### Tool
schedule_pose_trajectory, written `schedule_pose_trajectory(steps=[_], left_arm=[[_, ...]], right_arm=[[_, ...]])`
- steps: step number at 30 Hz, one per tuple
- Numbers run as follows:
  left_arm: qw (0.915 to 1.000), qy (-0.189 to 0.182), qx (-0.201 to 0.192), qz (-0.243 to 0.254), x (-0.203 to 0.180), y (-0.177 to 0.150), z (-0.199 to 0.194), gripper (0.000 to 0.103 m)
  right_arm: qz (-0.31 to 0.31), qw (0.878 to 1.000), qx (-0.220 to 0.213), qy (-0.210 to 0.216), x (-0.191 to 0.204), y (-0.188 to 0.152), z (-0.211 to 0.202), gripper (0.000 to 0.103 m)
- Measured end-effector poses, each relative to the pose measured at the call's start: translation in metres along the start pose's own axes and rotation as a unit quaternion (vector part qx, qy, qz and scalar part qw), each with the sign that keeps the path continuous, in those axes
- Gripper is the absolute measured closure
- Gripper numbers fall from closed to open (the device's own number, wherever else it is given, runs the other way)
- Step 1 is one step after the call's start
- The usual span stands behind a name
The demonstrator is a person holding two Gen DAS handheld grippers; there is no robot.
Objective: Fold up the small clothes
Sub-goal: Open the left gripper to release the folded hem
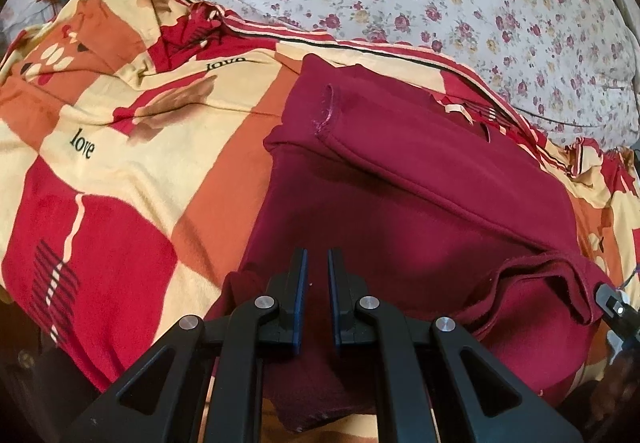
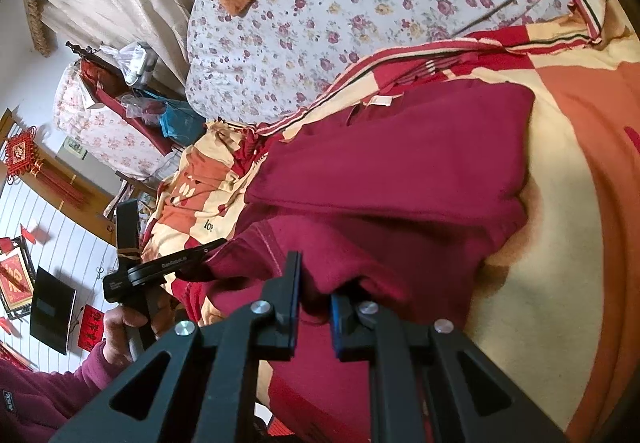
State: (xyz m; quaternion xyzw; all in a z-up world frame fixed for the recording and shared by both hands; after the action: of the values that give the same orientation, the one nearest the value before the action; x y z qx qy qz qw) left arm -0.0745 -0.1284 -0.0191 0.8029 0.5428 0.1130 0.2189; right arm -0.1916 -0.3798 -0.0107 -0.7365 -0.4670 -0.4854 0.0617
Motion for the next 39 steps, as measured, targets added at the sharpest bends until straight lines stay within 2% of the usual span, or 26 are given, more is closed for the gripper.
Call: schedule_pose_trajectory(steps=[6, 8, 12, 19, 20, 21, 22, 28, 34, 38, 39], left_arm=[[0.9999, -0.009, 0.002, -0.013, 0.000, -0.007, -0.002, 0.103], [0.9995, -0.023, 0.006, -0.020, 0.000, -0.010, -0.001, 0.095], [0.9982, -0.044, 0.021, -0.034, 0.005, -0.014, -0.002, 0.094], [0.9951, -0.079, 0.006, -0.060, 0.030, -0.010, -0.013, 0.092], [0.9939, -0.085, 0.003, -0.069, 0.035, -0.008, -0.012, 0.091], [0.9934, -0.083, -0.001, -0.079, 0.043, -0.006, -0.012, 0.084], [0.9933, -0.077, -0.006, -0.086, 0.050, -0.004, -0.012, 0.082], [0.9891, -0.109, -0.003, -0.099, 0.061, -0.006, -0.007, 0.082], [0.9765, -0.161, -0.010, -0.144, 0.065, -0.001, -0.009, 0.082], [0.9626, -0.203, -0.035, -0.176, 0.065, 0.010, -0.019, 0.068], [0.9606, -0.208, -0.040, -0.180, 0.065, 0.013, -0.020, 0.062]], right_arm=[[0.004, 1.000, 0.007, -0.008, -0.008, -0.001, 0.003, 0.091], [0.000, 1.000, 0.007, -0.010, -0.008, -0.001, 0.004, 0.091], [-0.004, 1.000, 0.006, -0.012, -0.008, 0.000, 0.004, 0.091], [-0.012, 1.000, 0.003, -0.028, -0.009, 0.000, 0.006, 0.091], [-0.010, 0.999, 0.004, -0.031, -0.010, -0.001, 0.007, 0.091], [-0.008, 0.999, 0.005, -0.035, -0.013, -0.001, 0.008, 0.091], [-0.006, 0.999, 0.005, -0.039, -0.015, -0.001, 0.009, 0.091], [0.008, 0.998, 0.011, -0.058, -0.026, -0.004, 0.017, 0.091], [0.008, 0.998, 0.019, -0.062, -0.030, -0.005, 0.021, 0.091], [0.006, 0.998, 0.019, -0.061, -0.029, -0.006, 0.021, 0.091], [0.005, 0.998, 0.019, -0.061, -0.029, -0.006, 0.021, 0.091]])
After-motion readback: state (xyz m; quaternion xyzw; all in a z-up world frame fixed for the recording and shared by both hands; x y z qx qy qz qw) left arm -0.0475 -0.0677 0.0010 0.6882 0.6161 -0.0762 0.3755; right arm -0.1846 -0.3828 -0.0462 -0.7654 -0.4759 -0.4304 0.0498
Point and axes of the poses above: each gripper's, at about its wrist camera, not at the fingertips, and z roughly the way its jaws point, x to its left, y to its top, the point moved 9 cm from there along z, roughly the way its jaws point, and after that the axes turned 12 degrees about z, right-handed, at the moved point
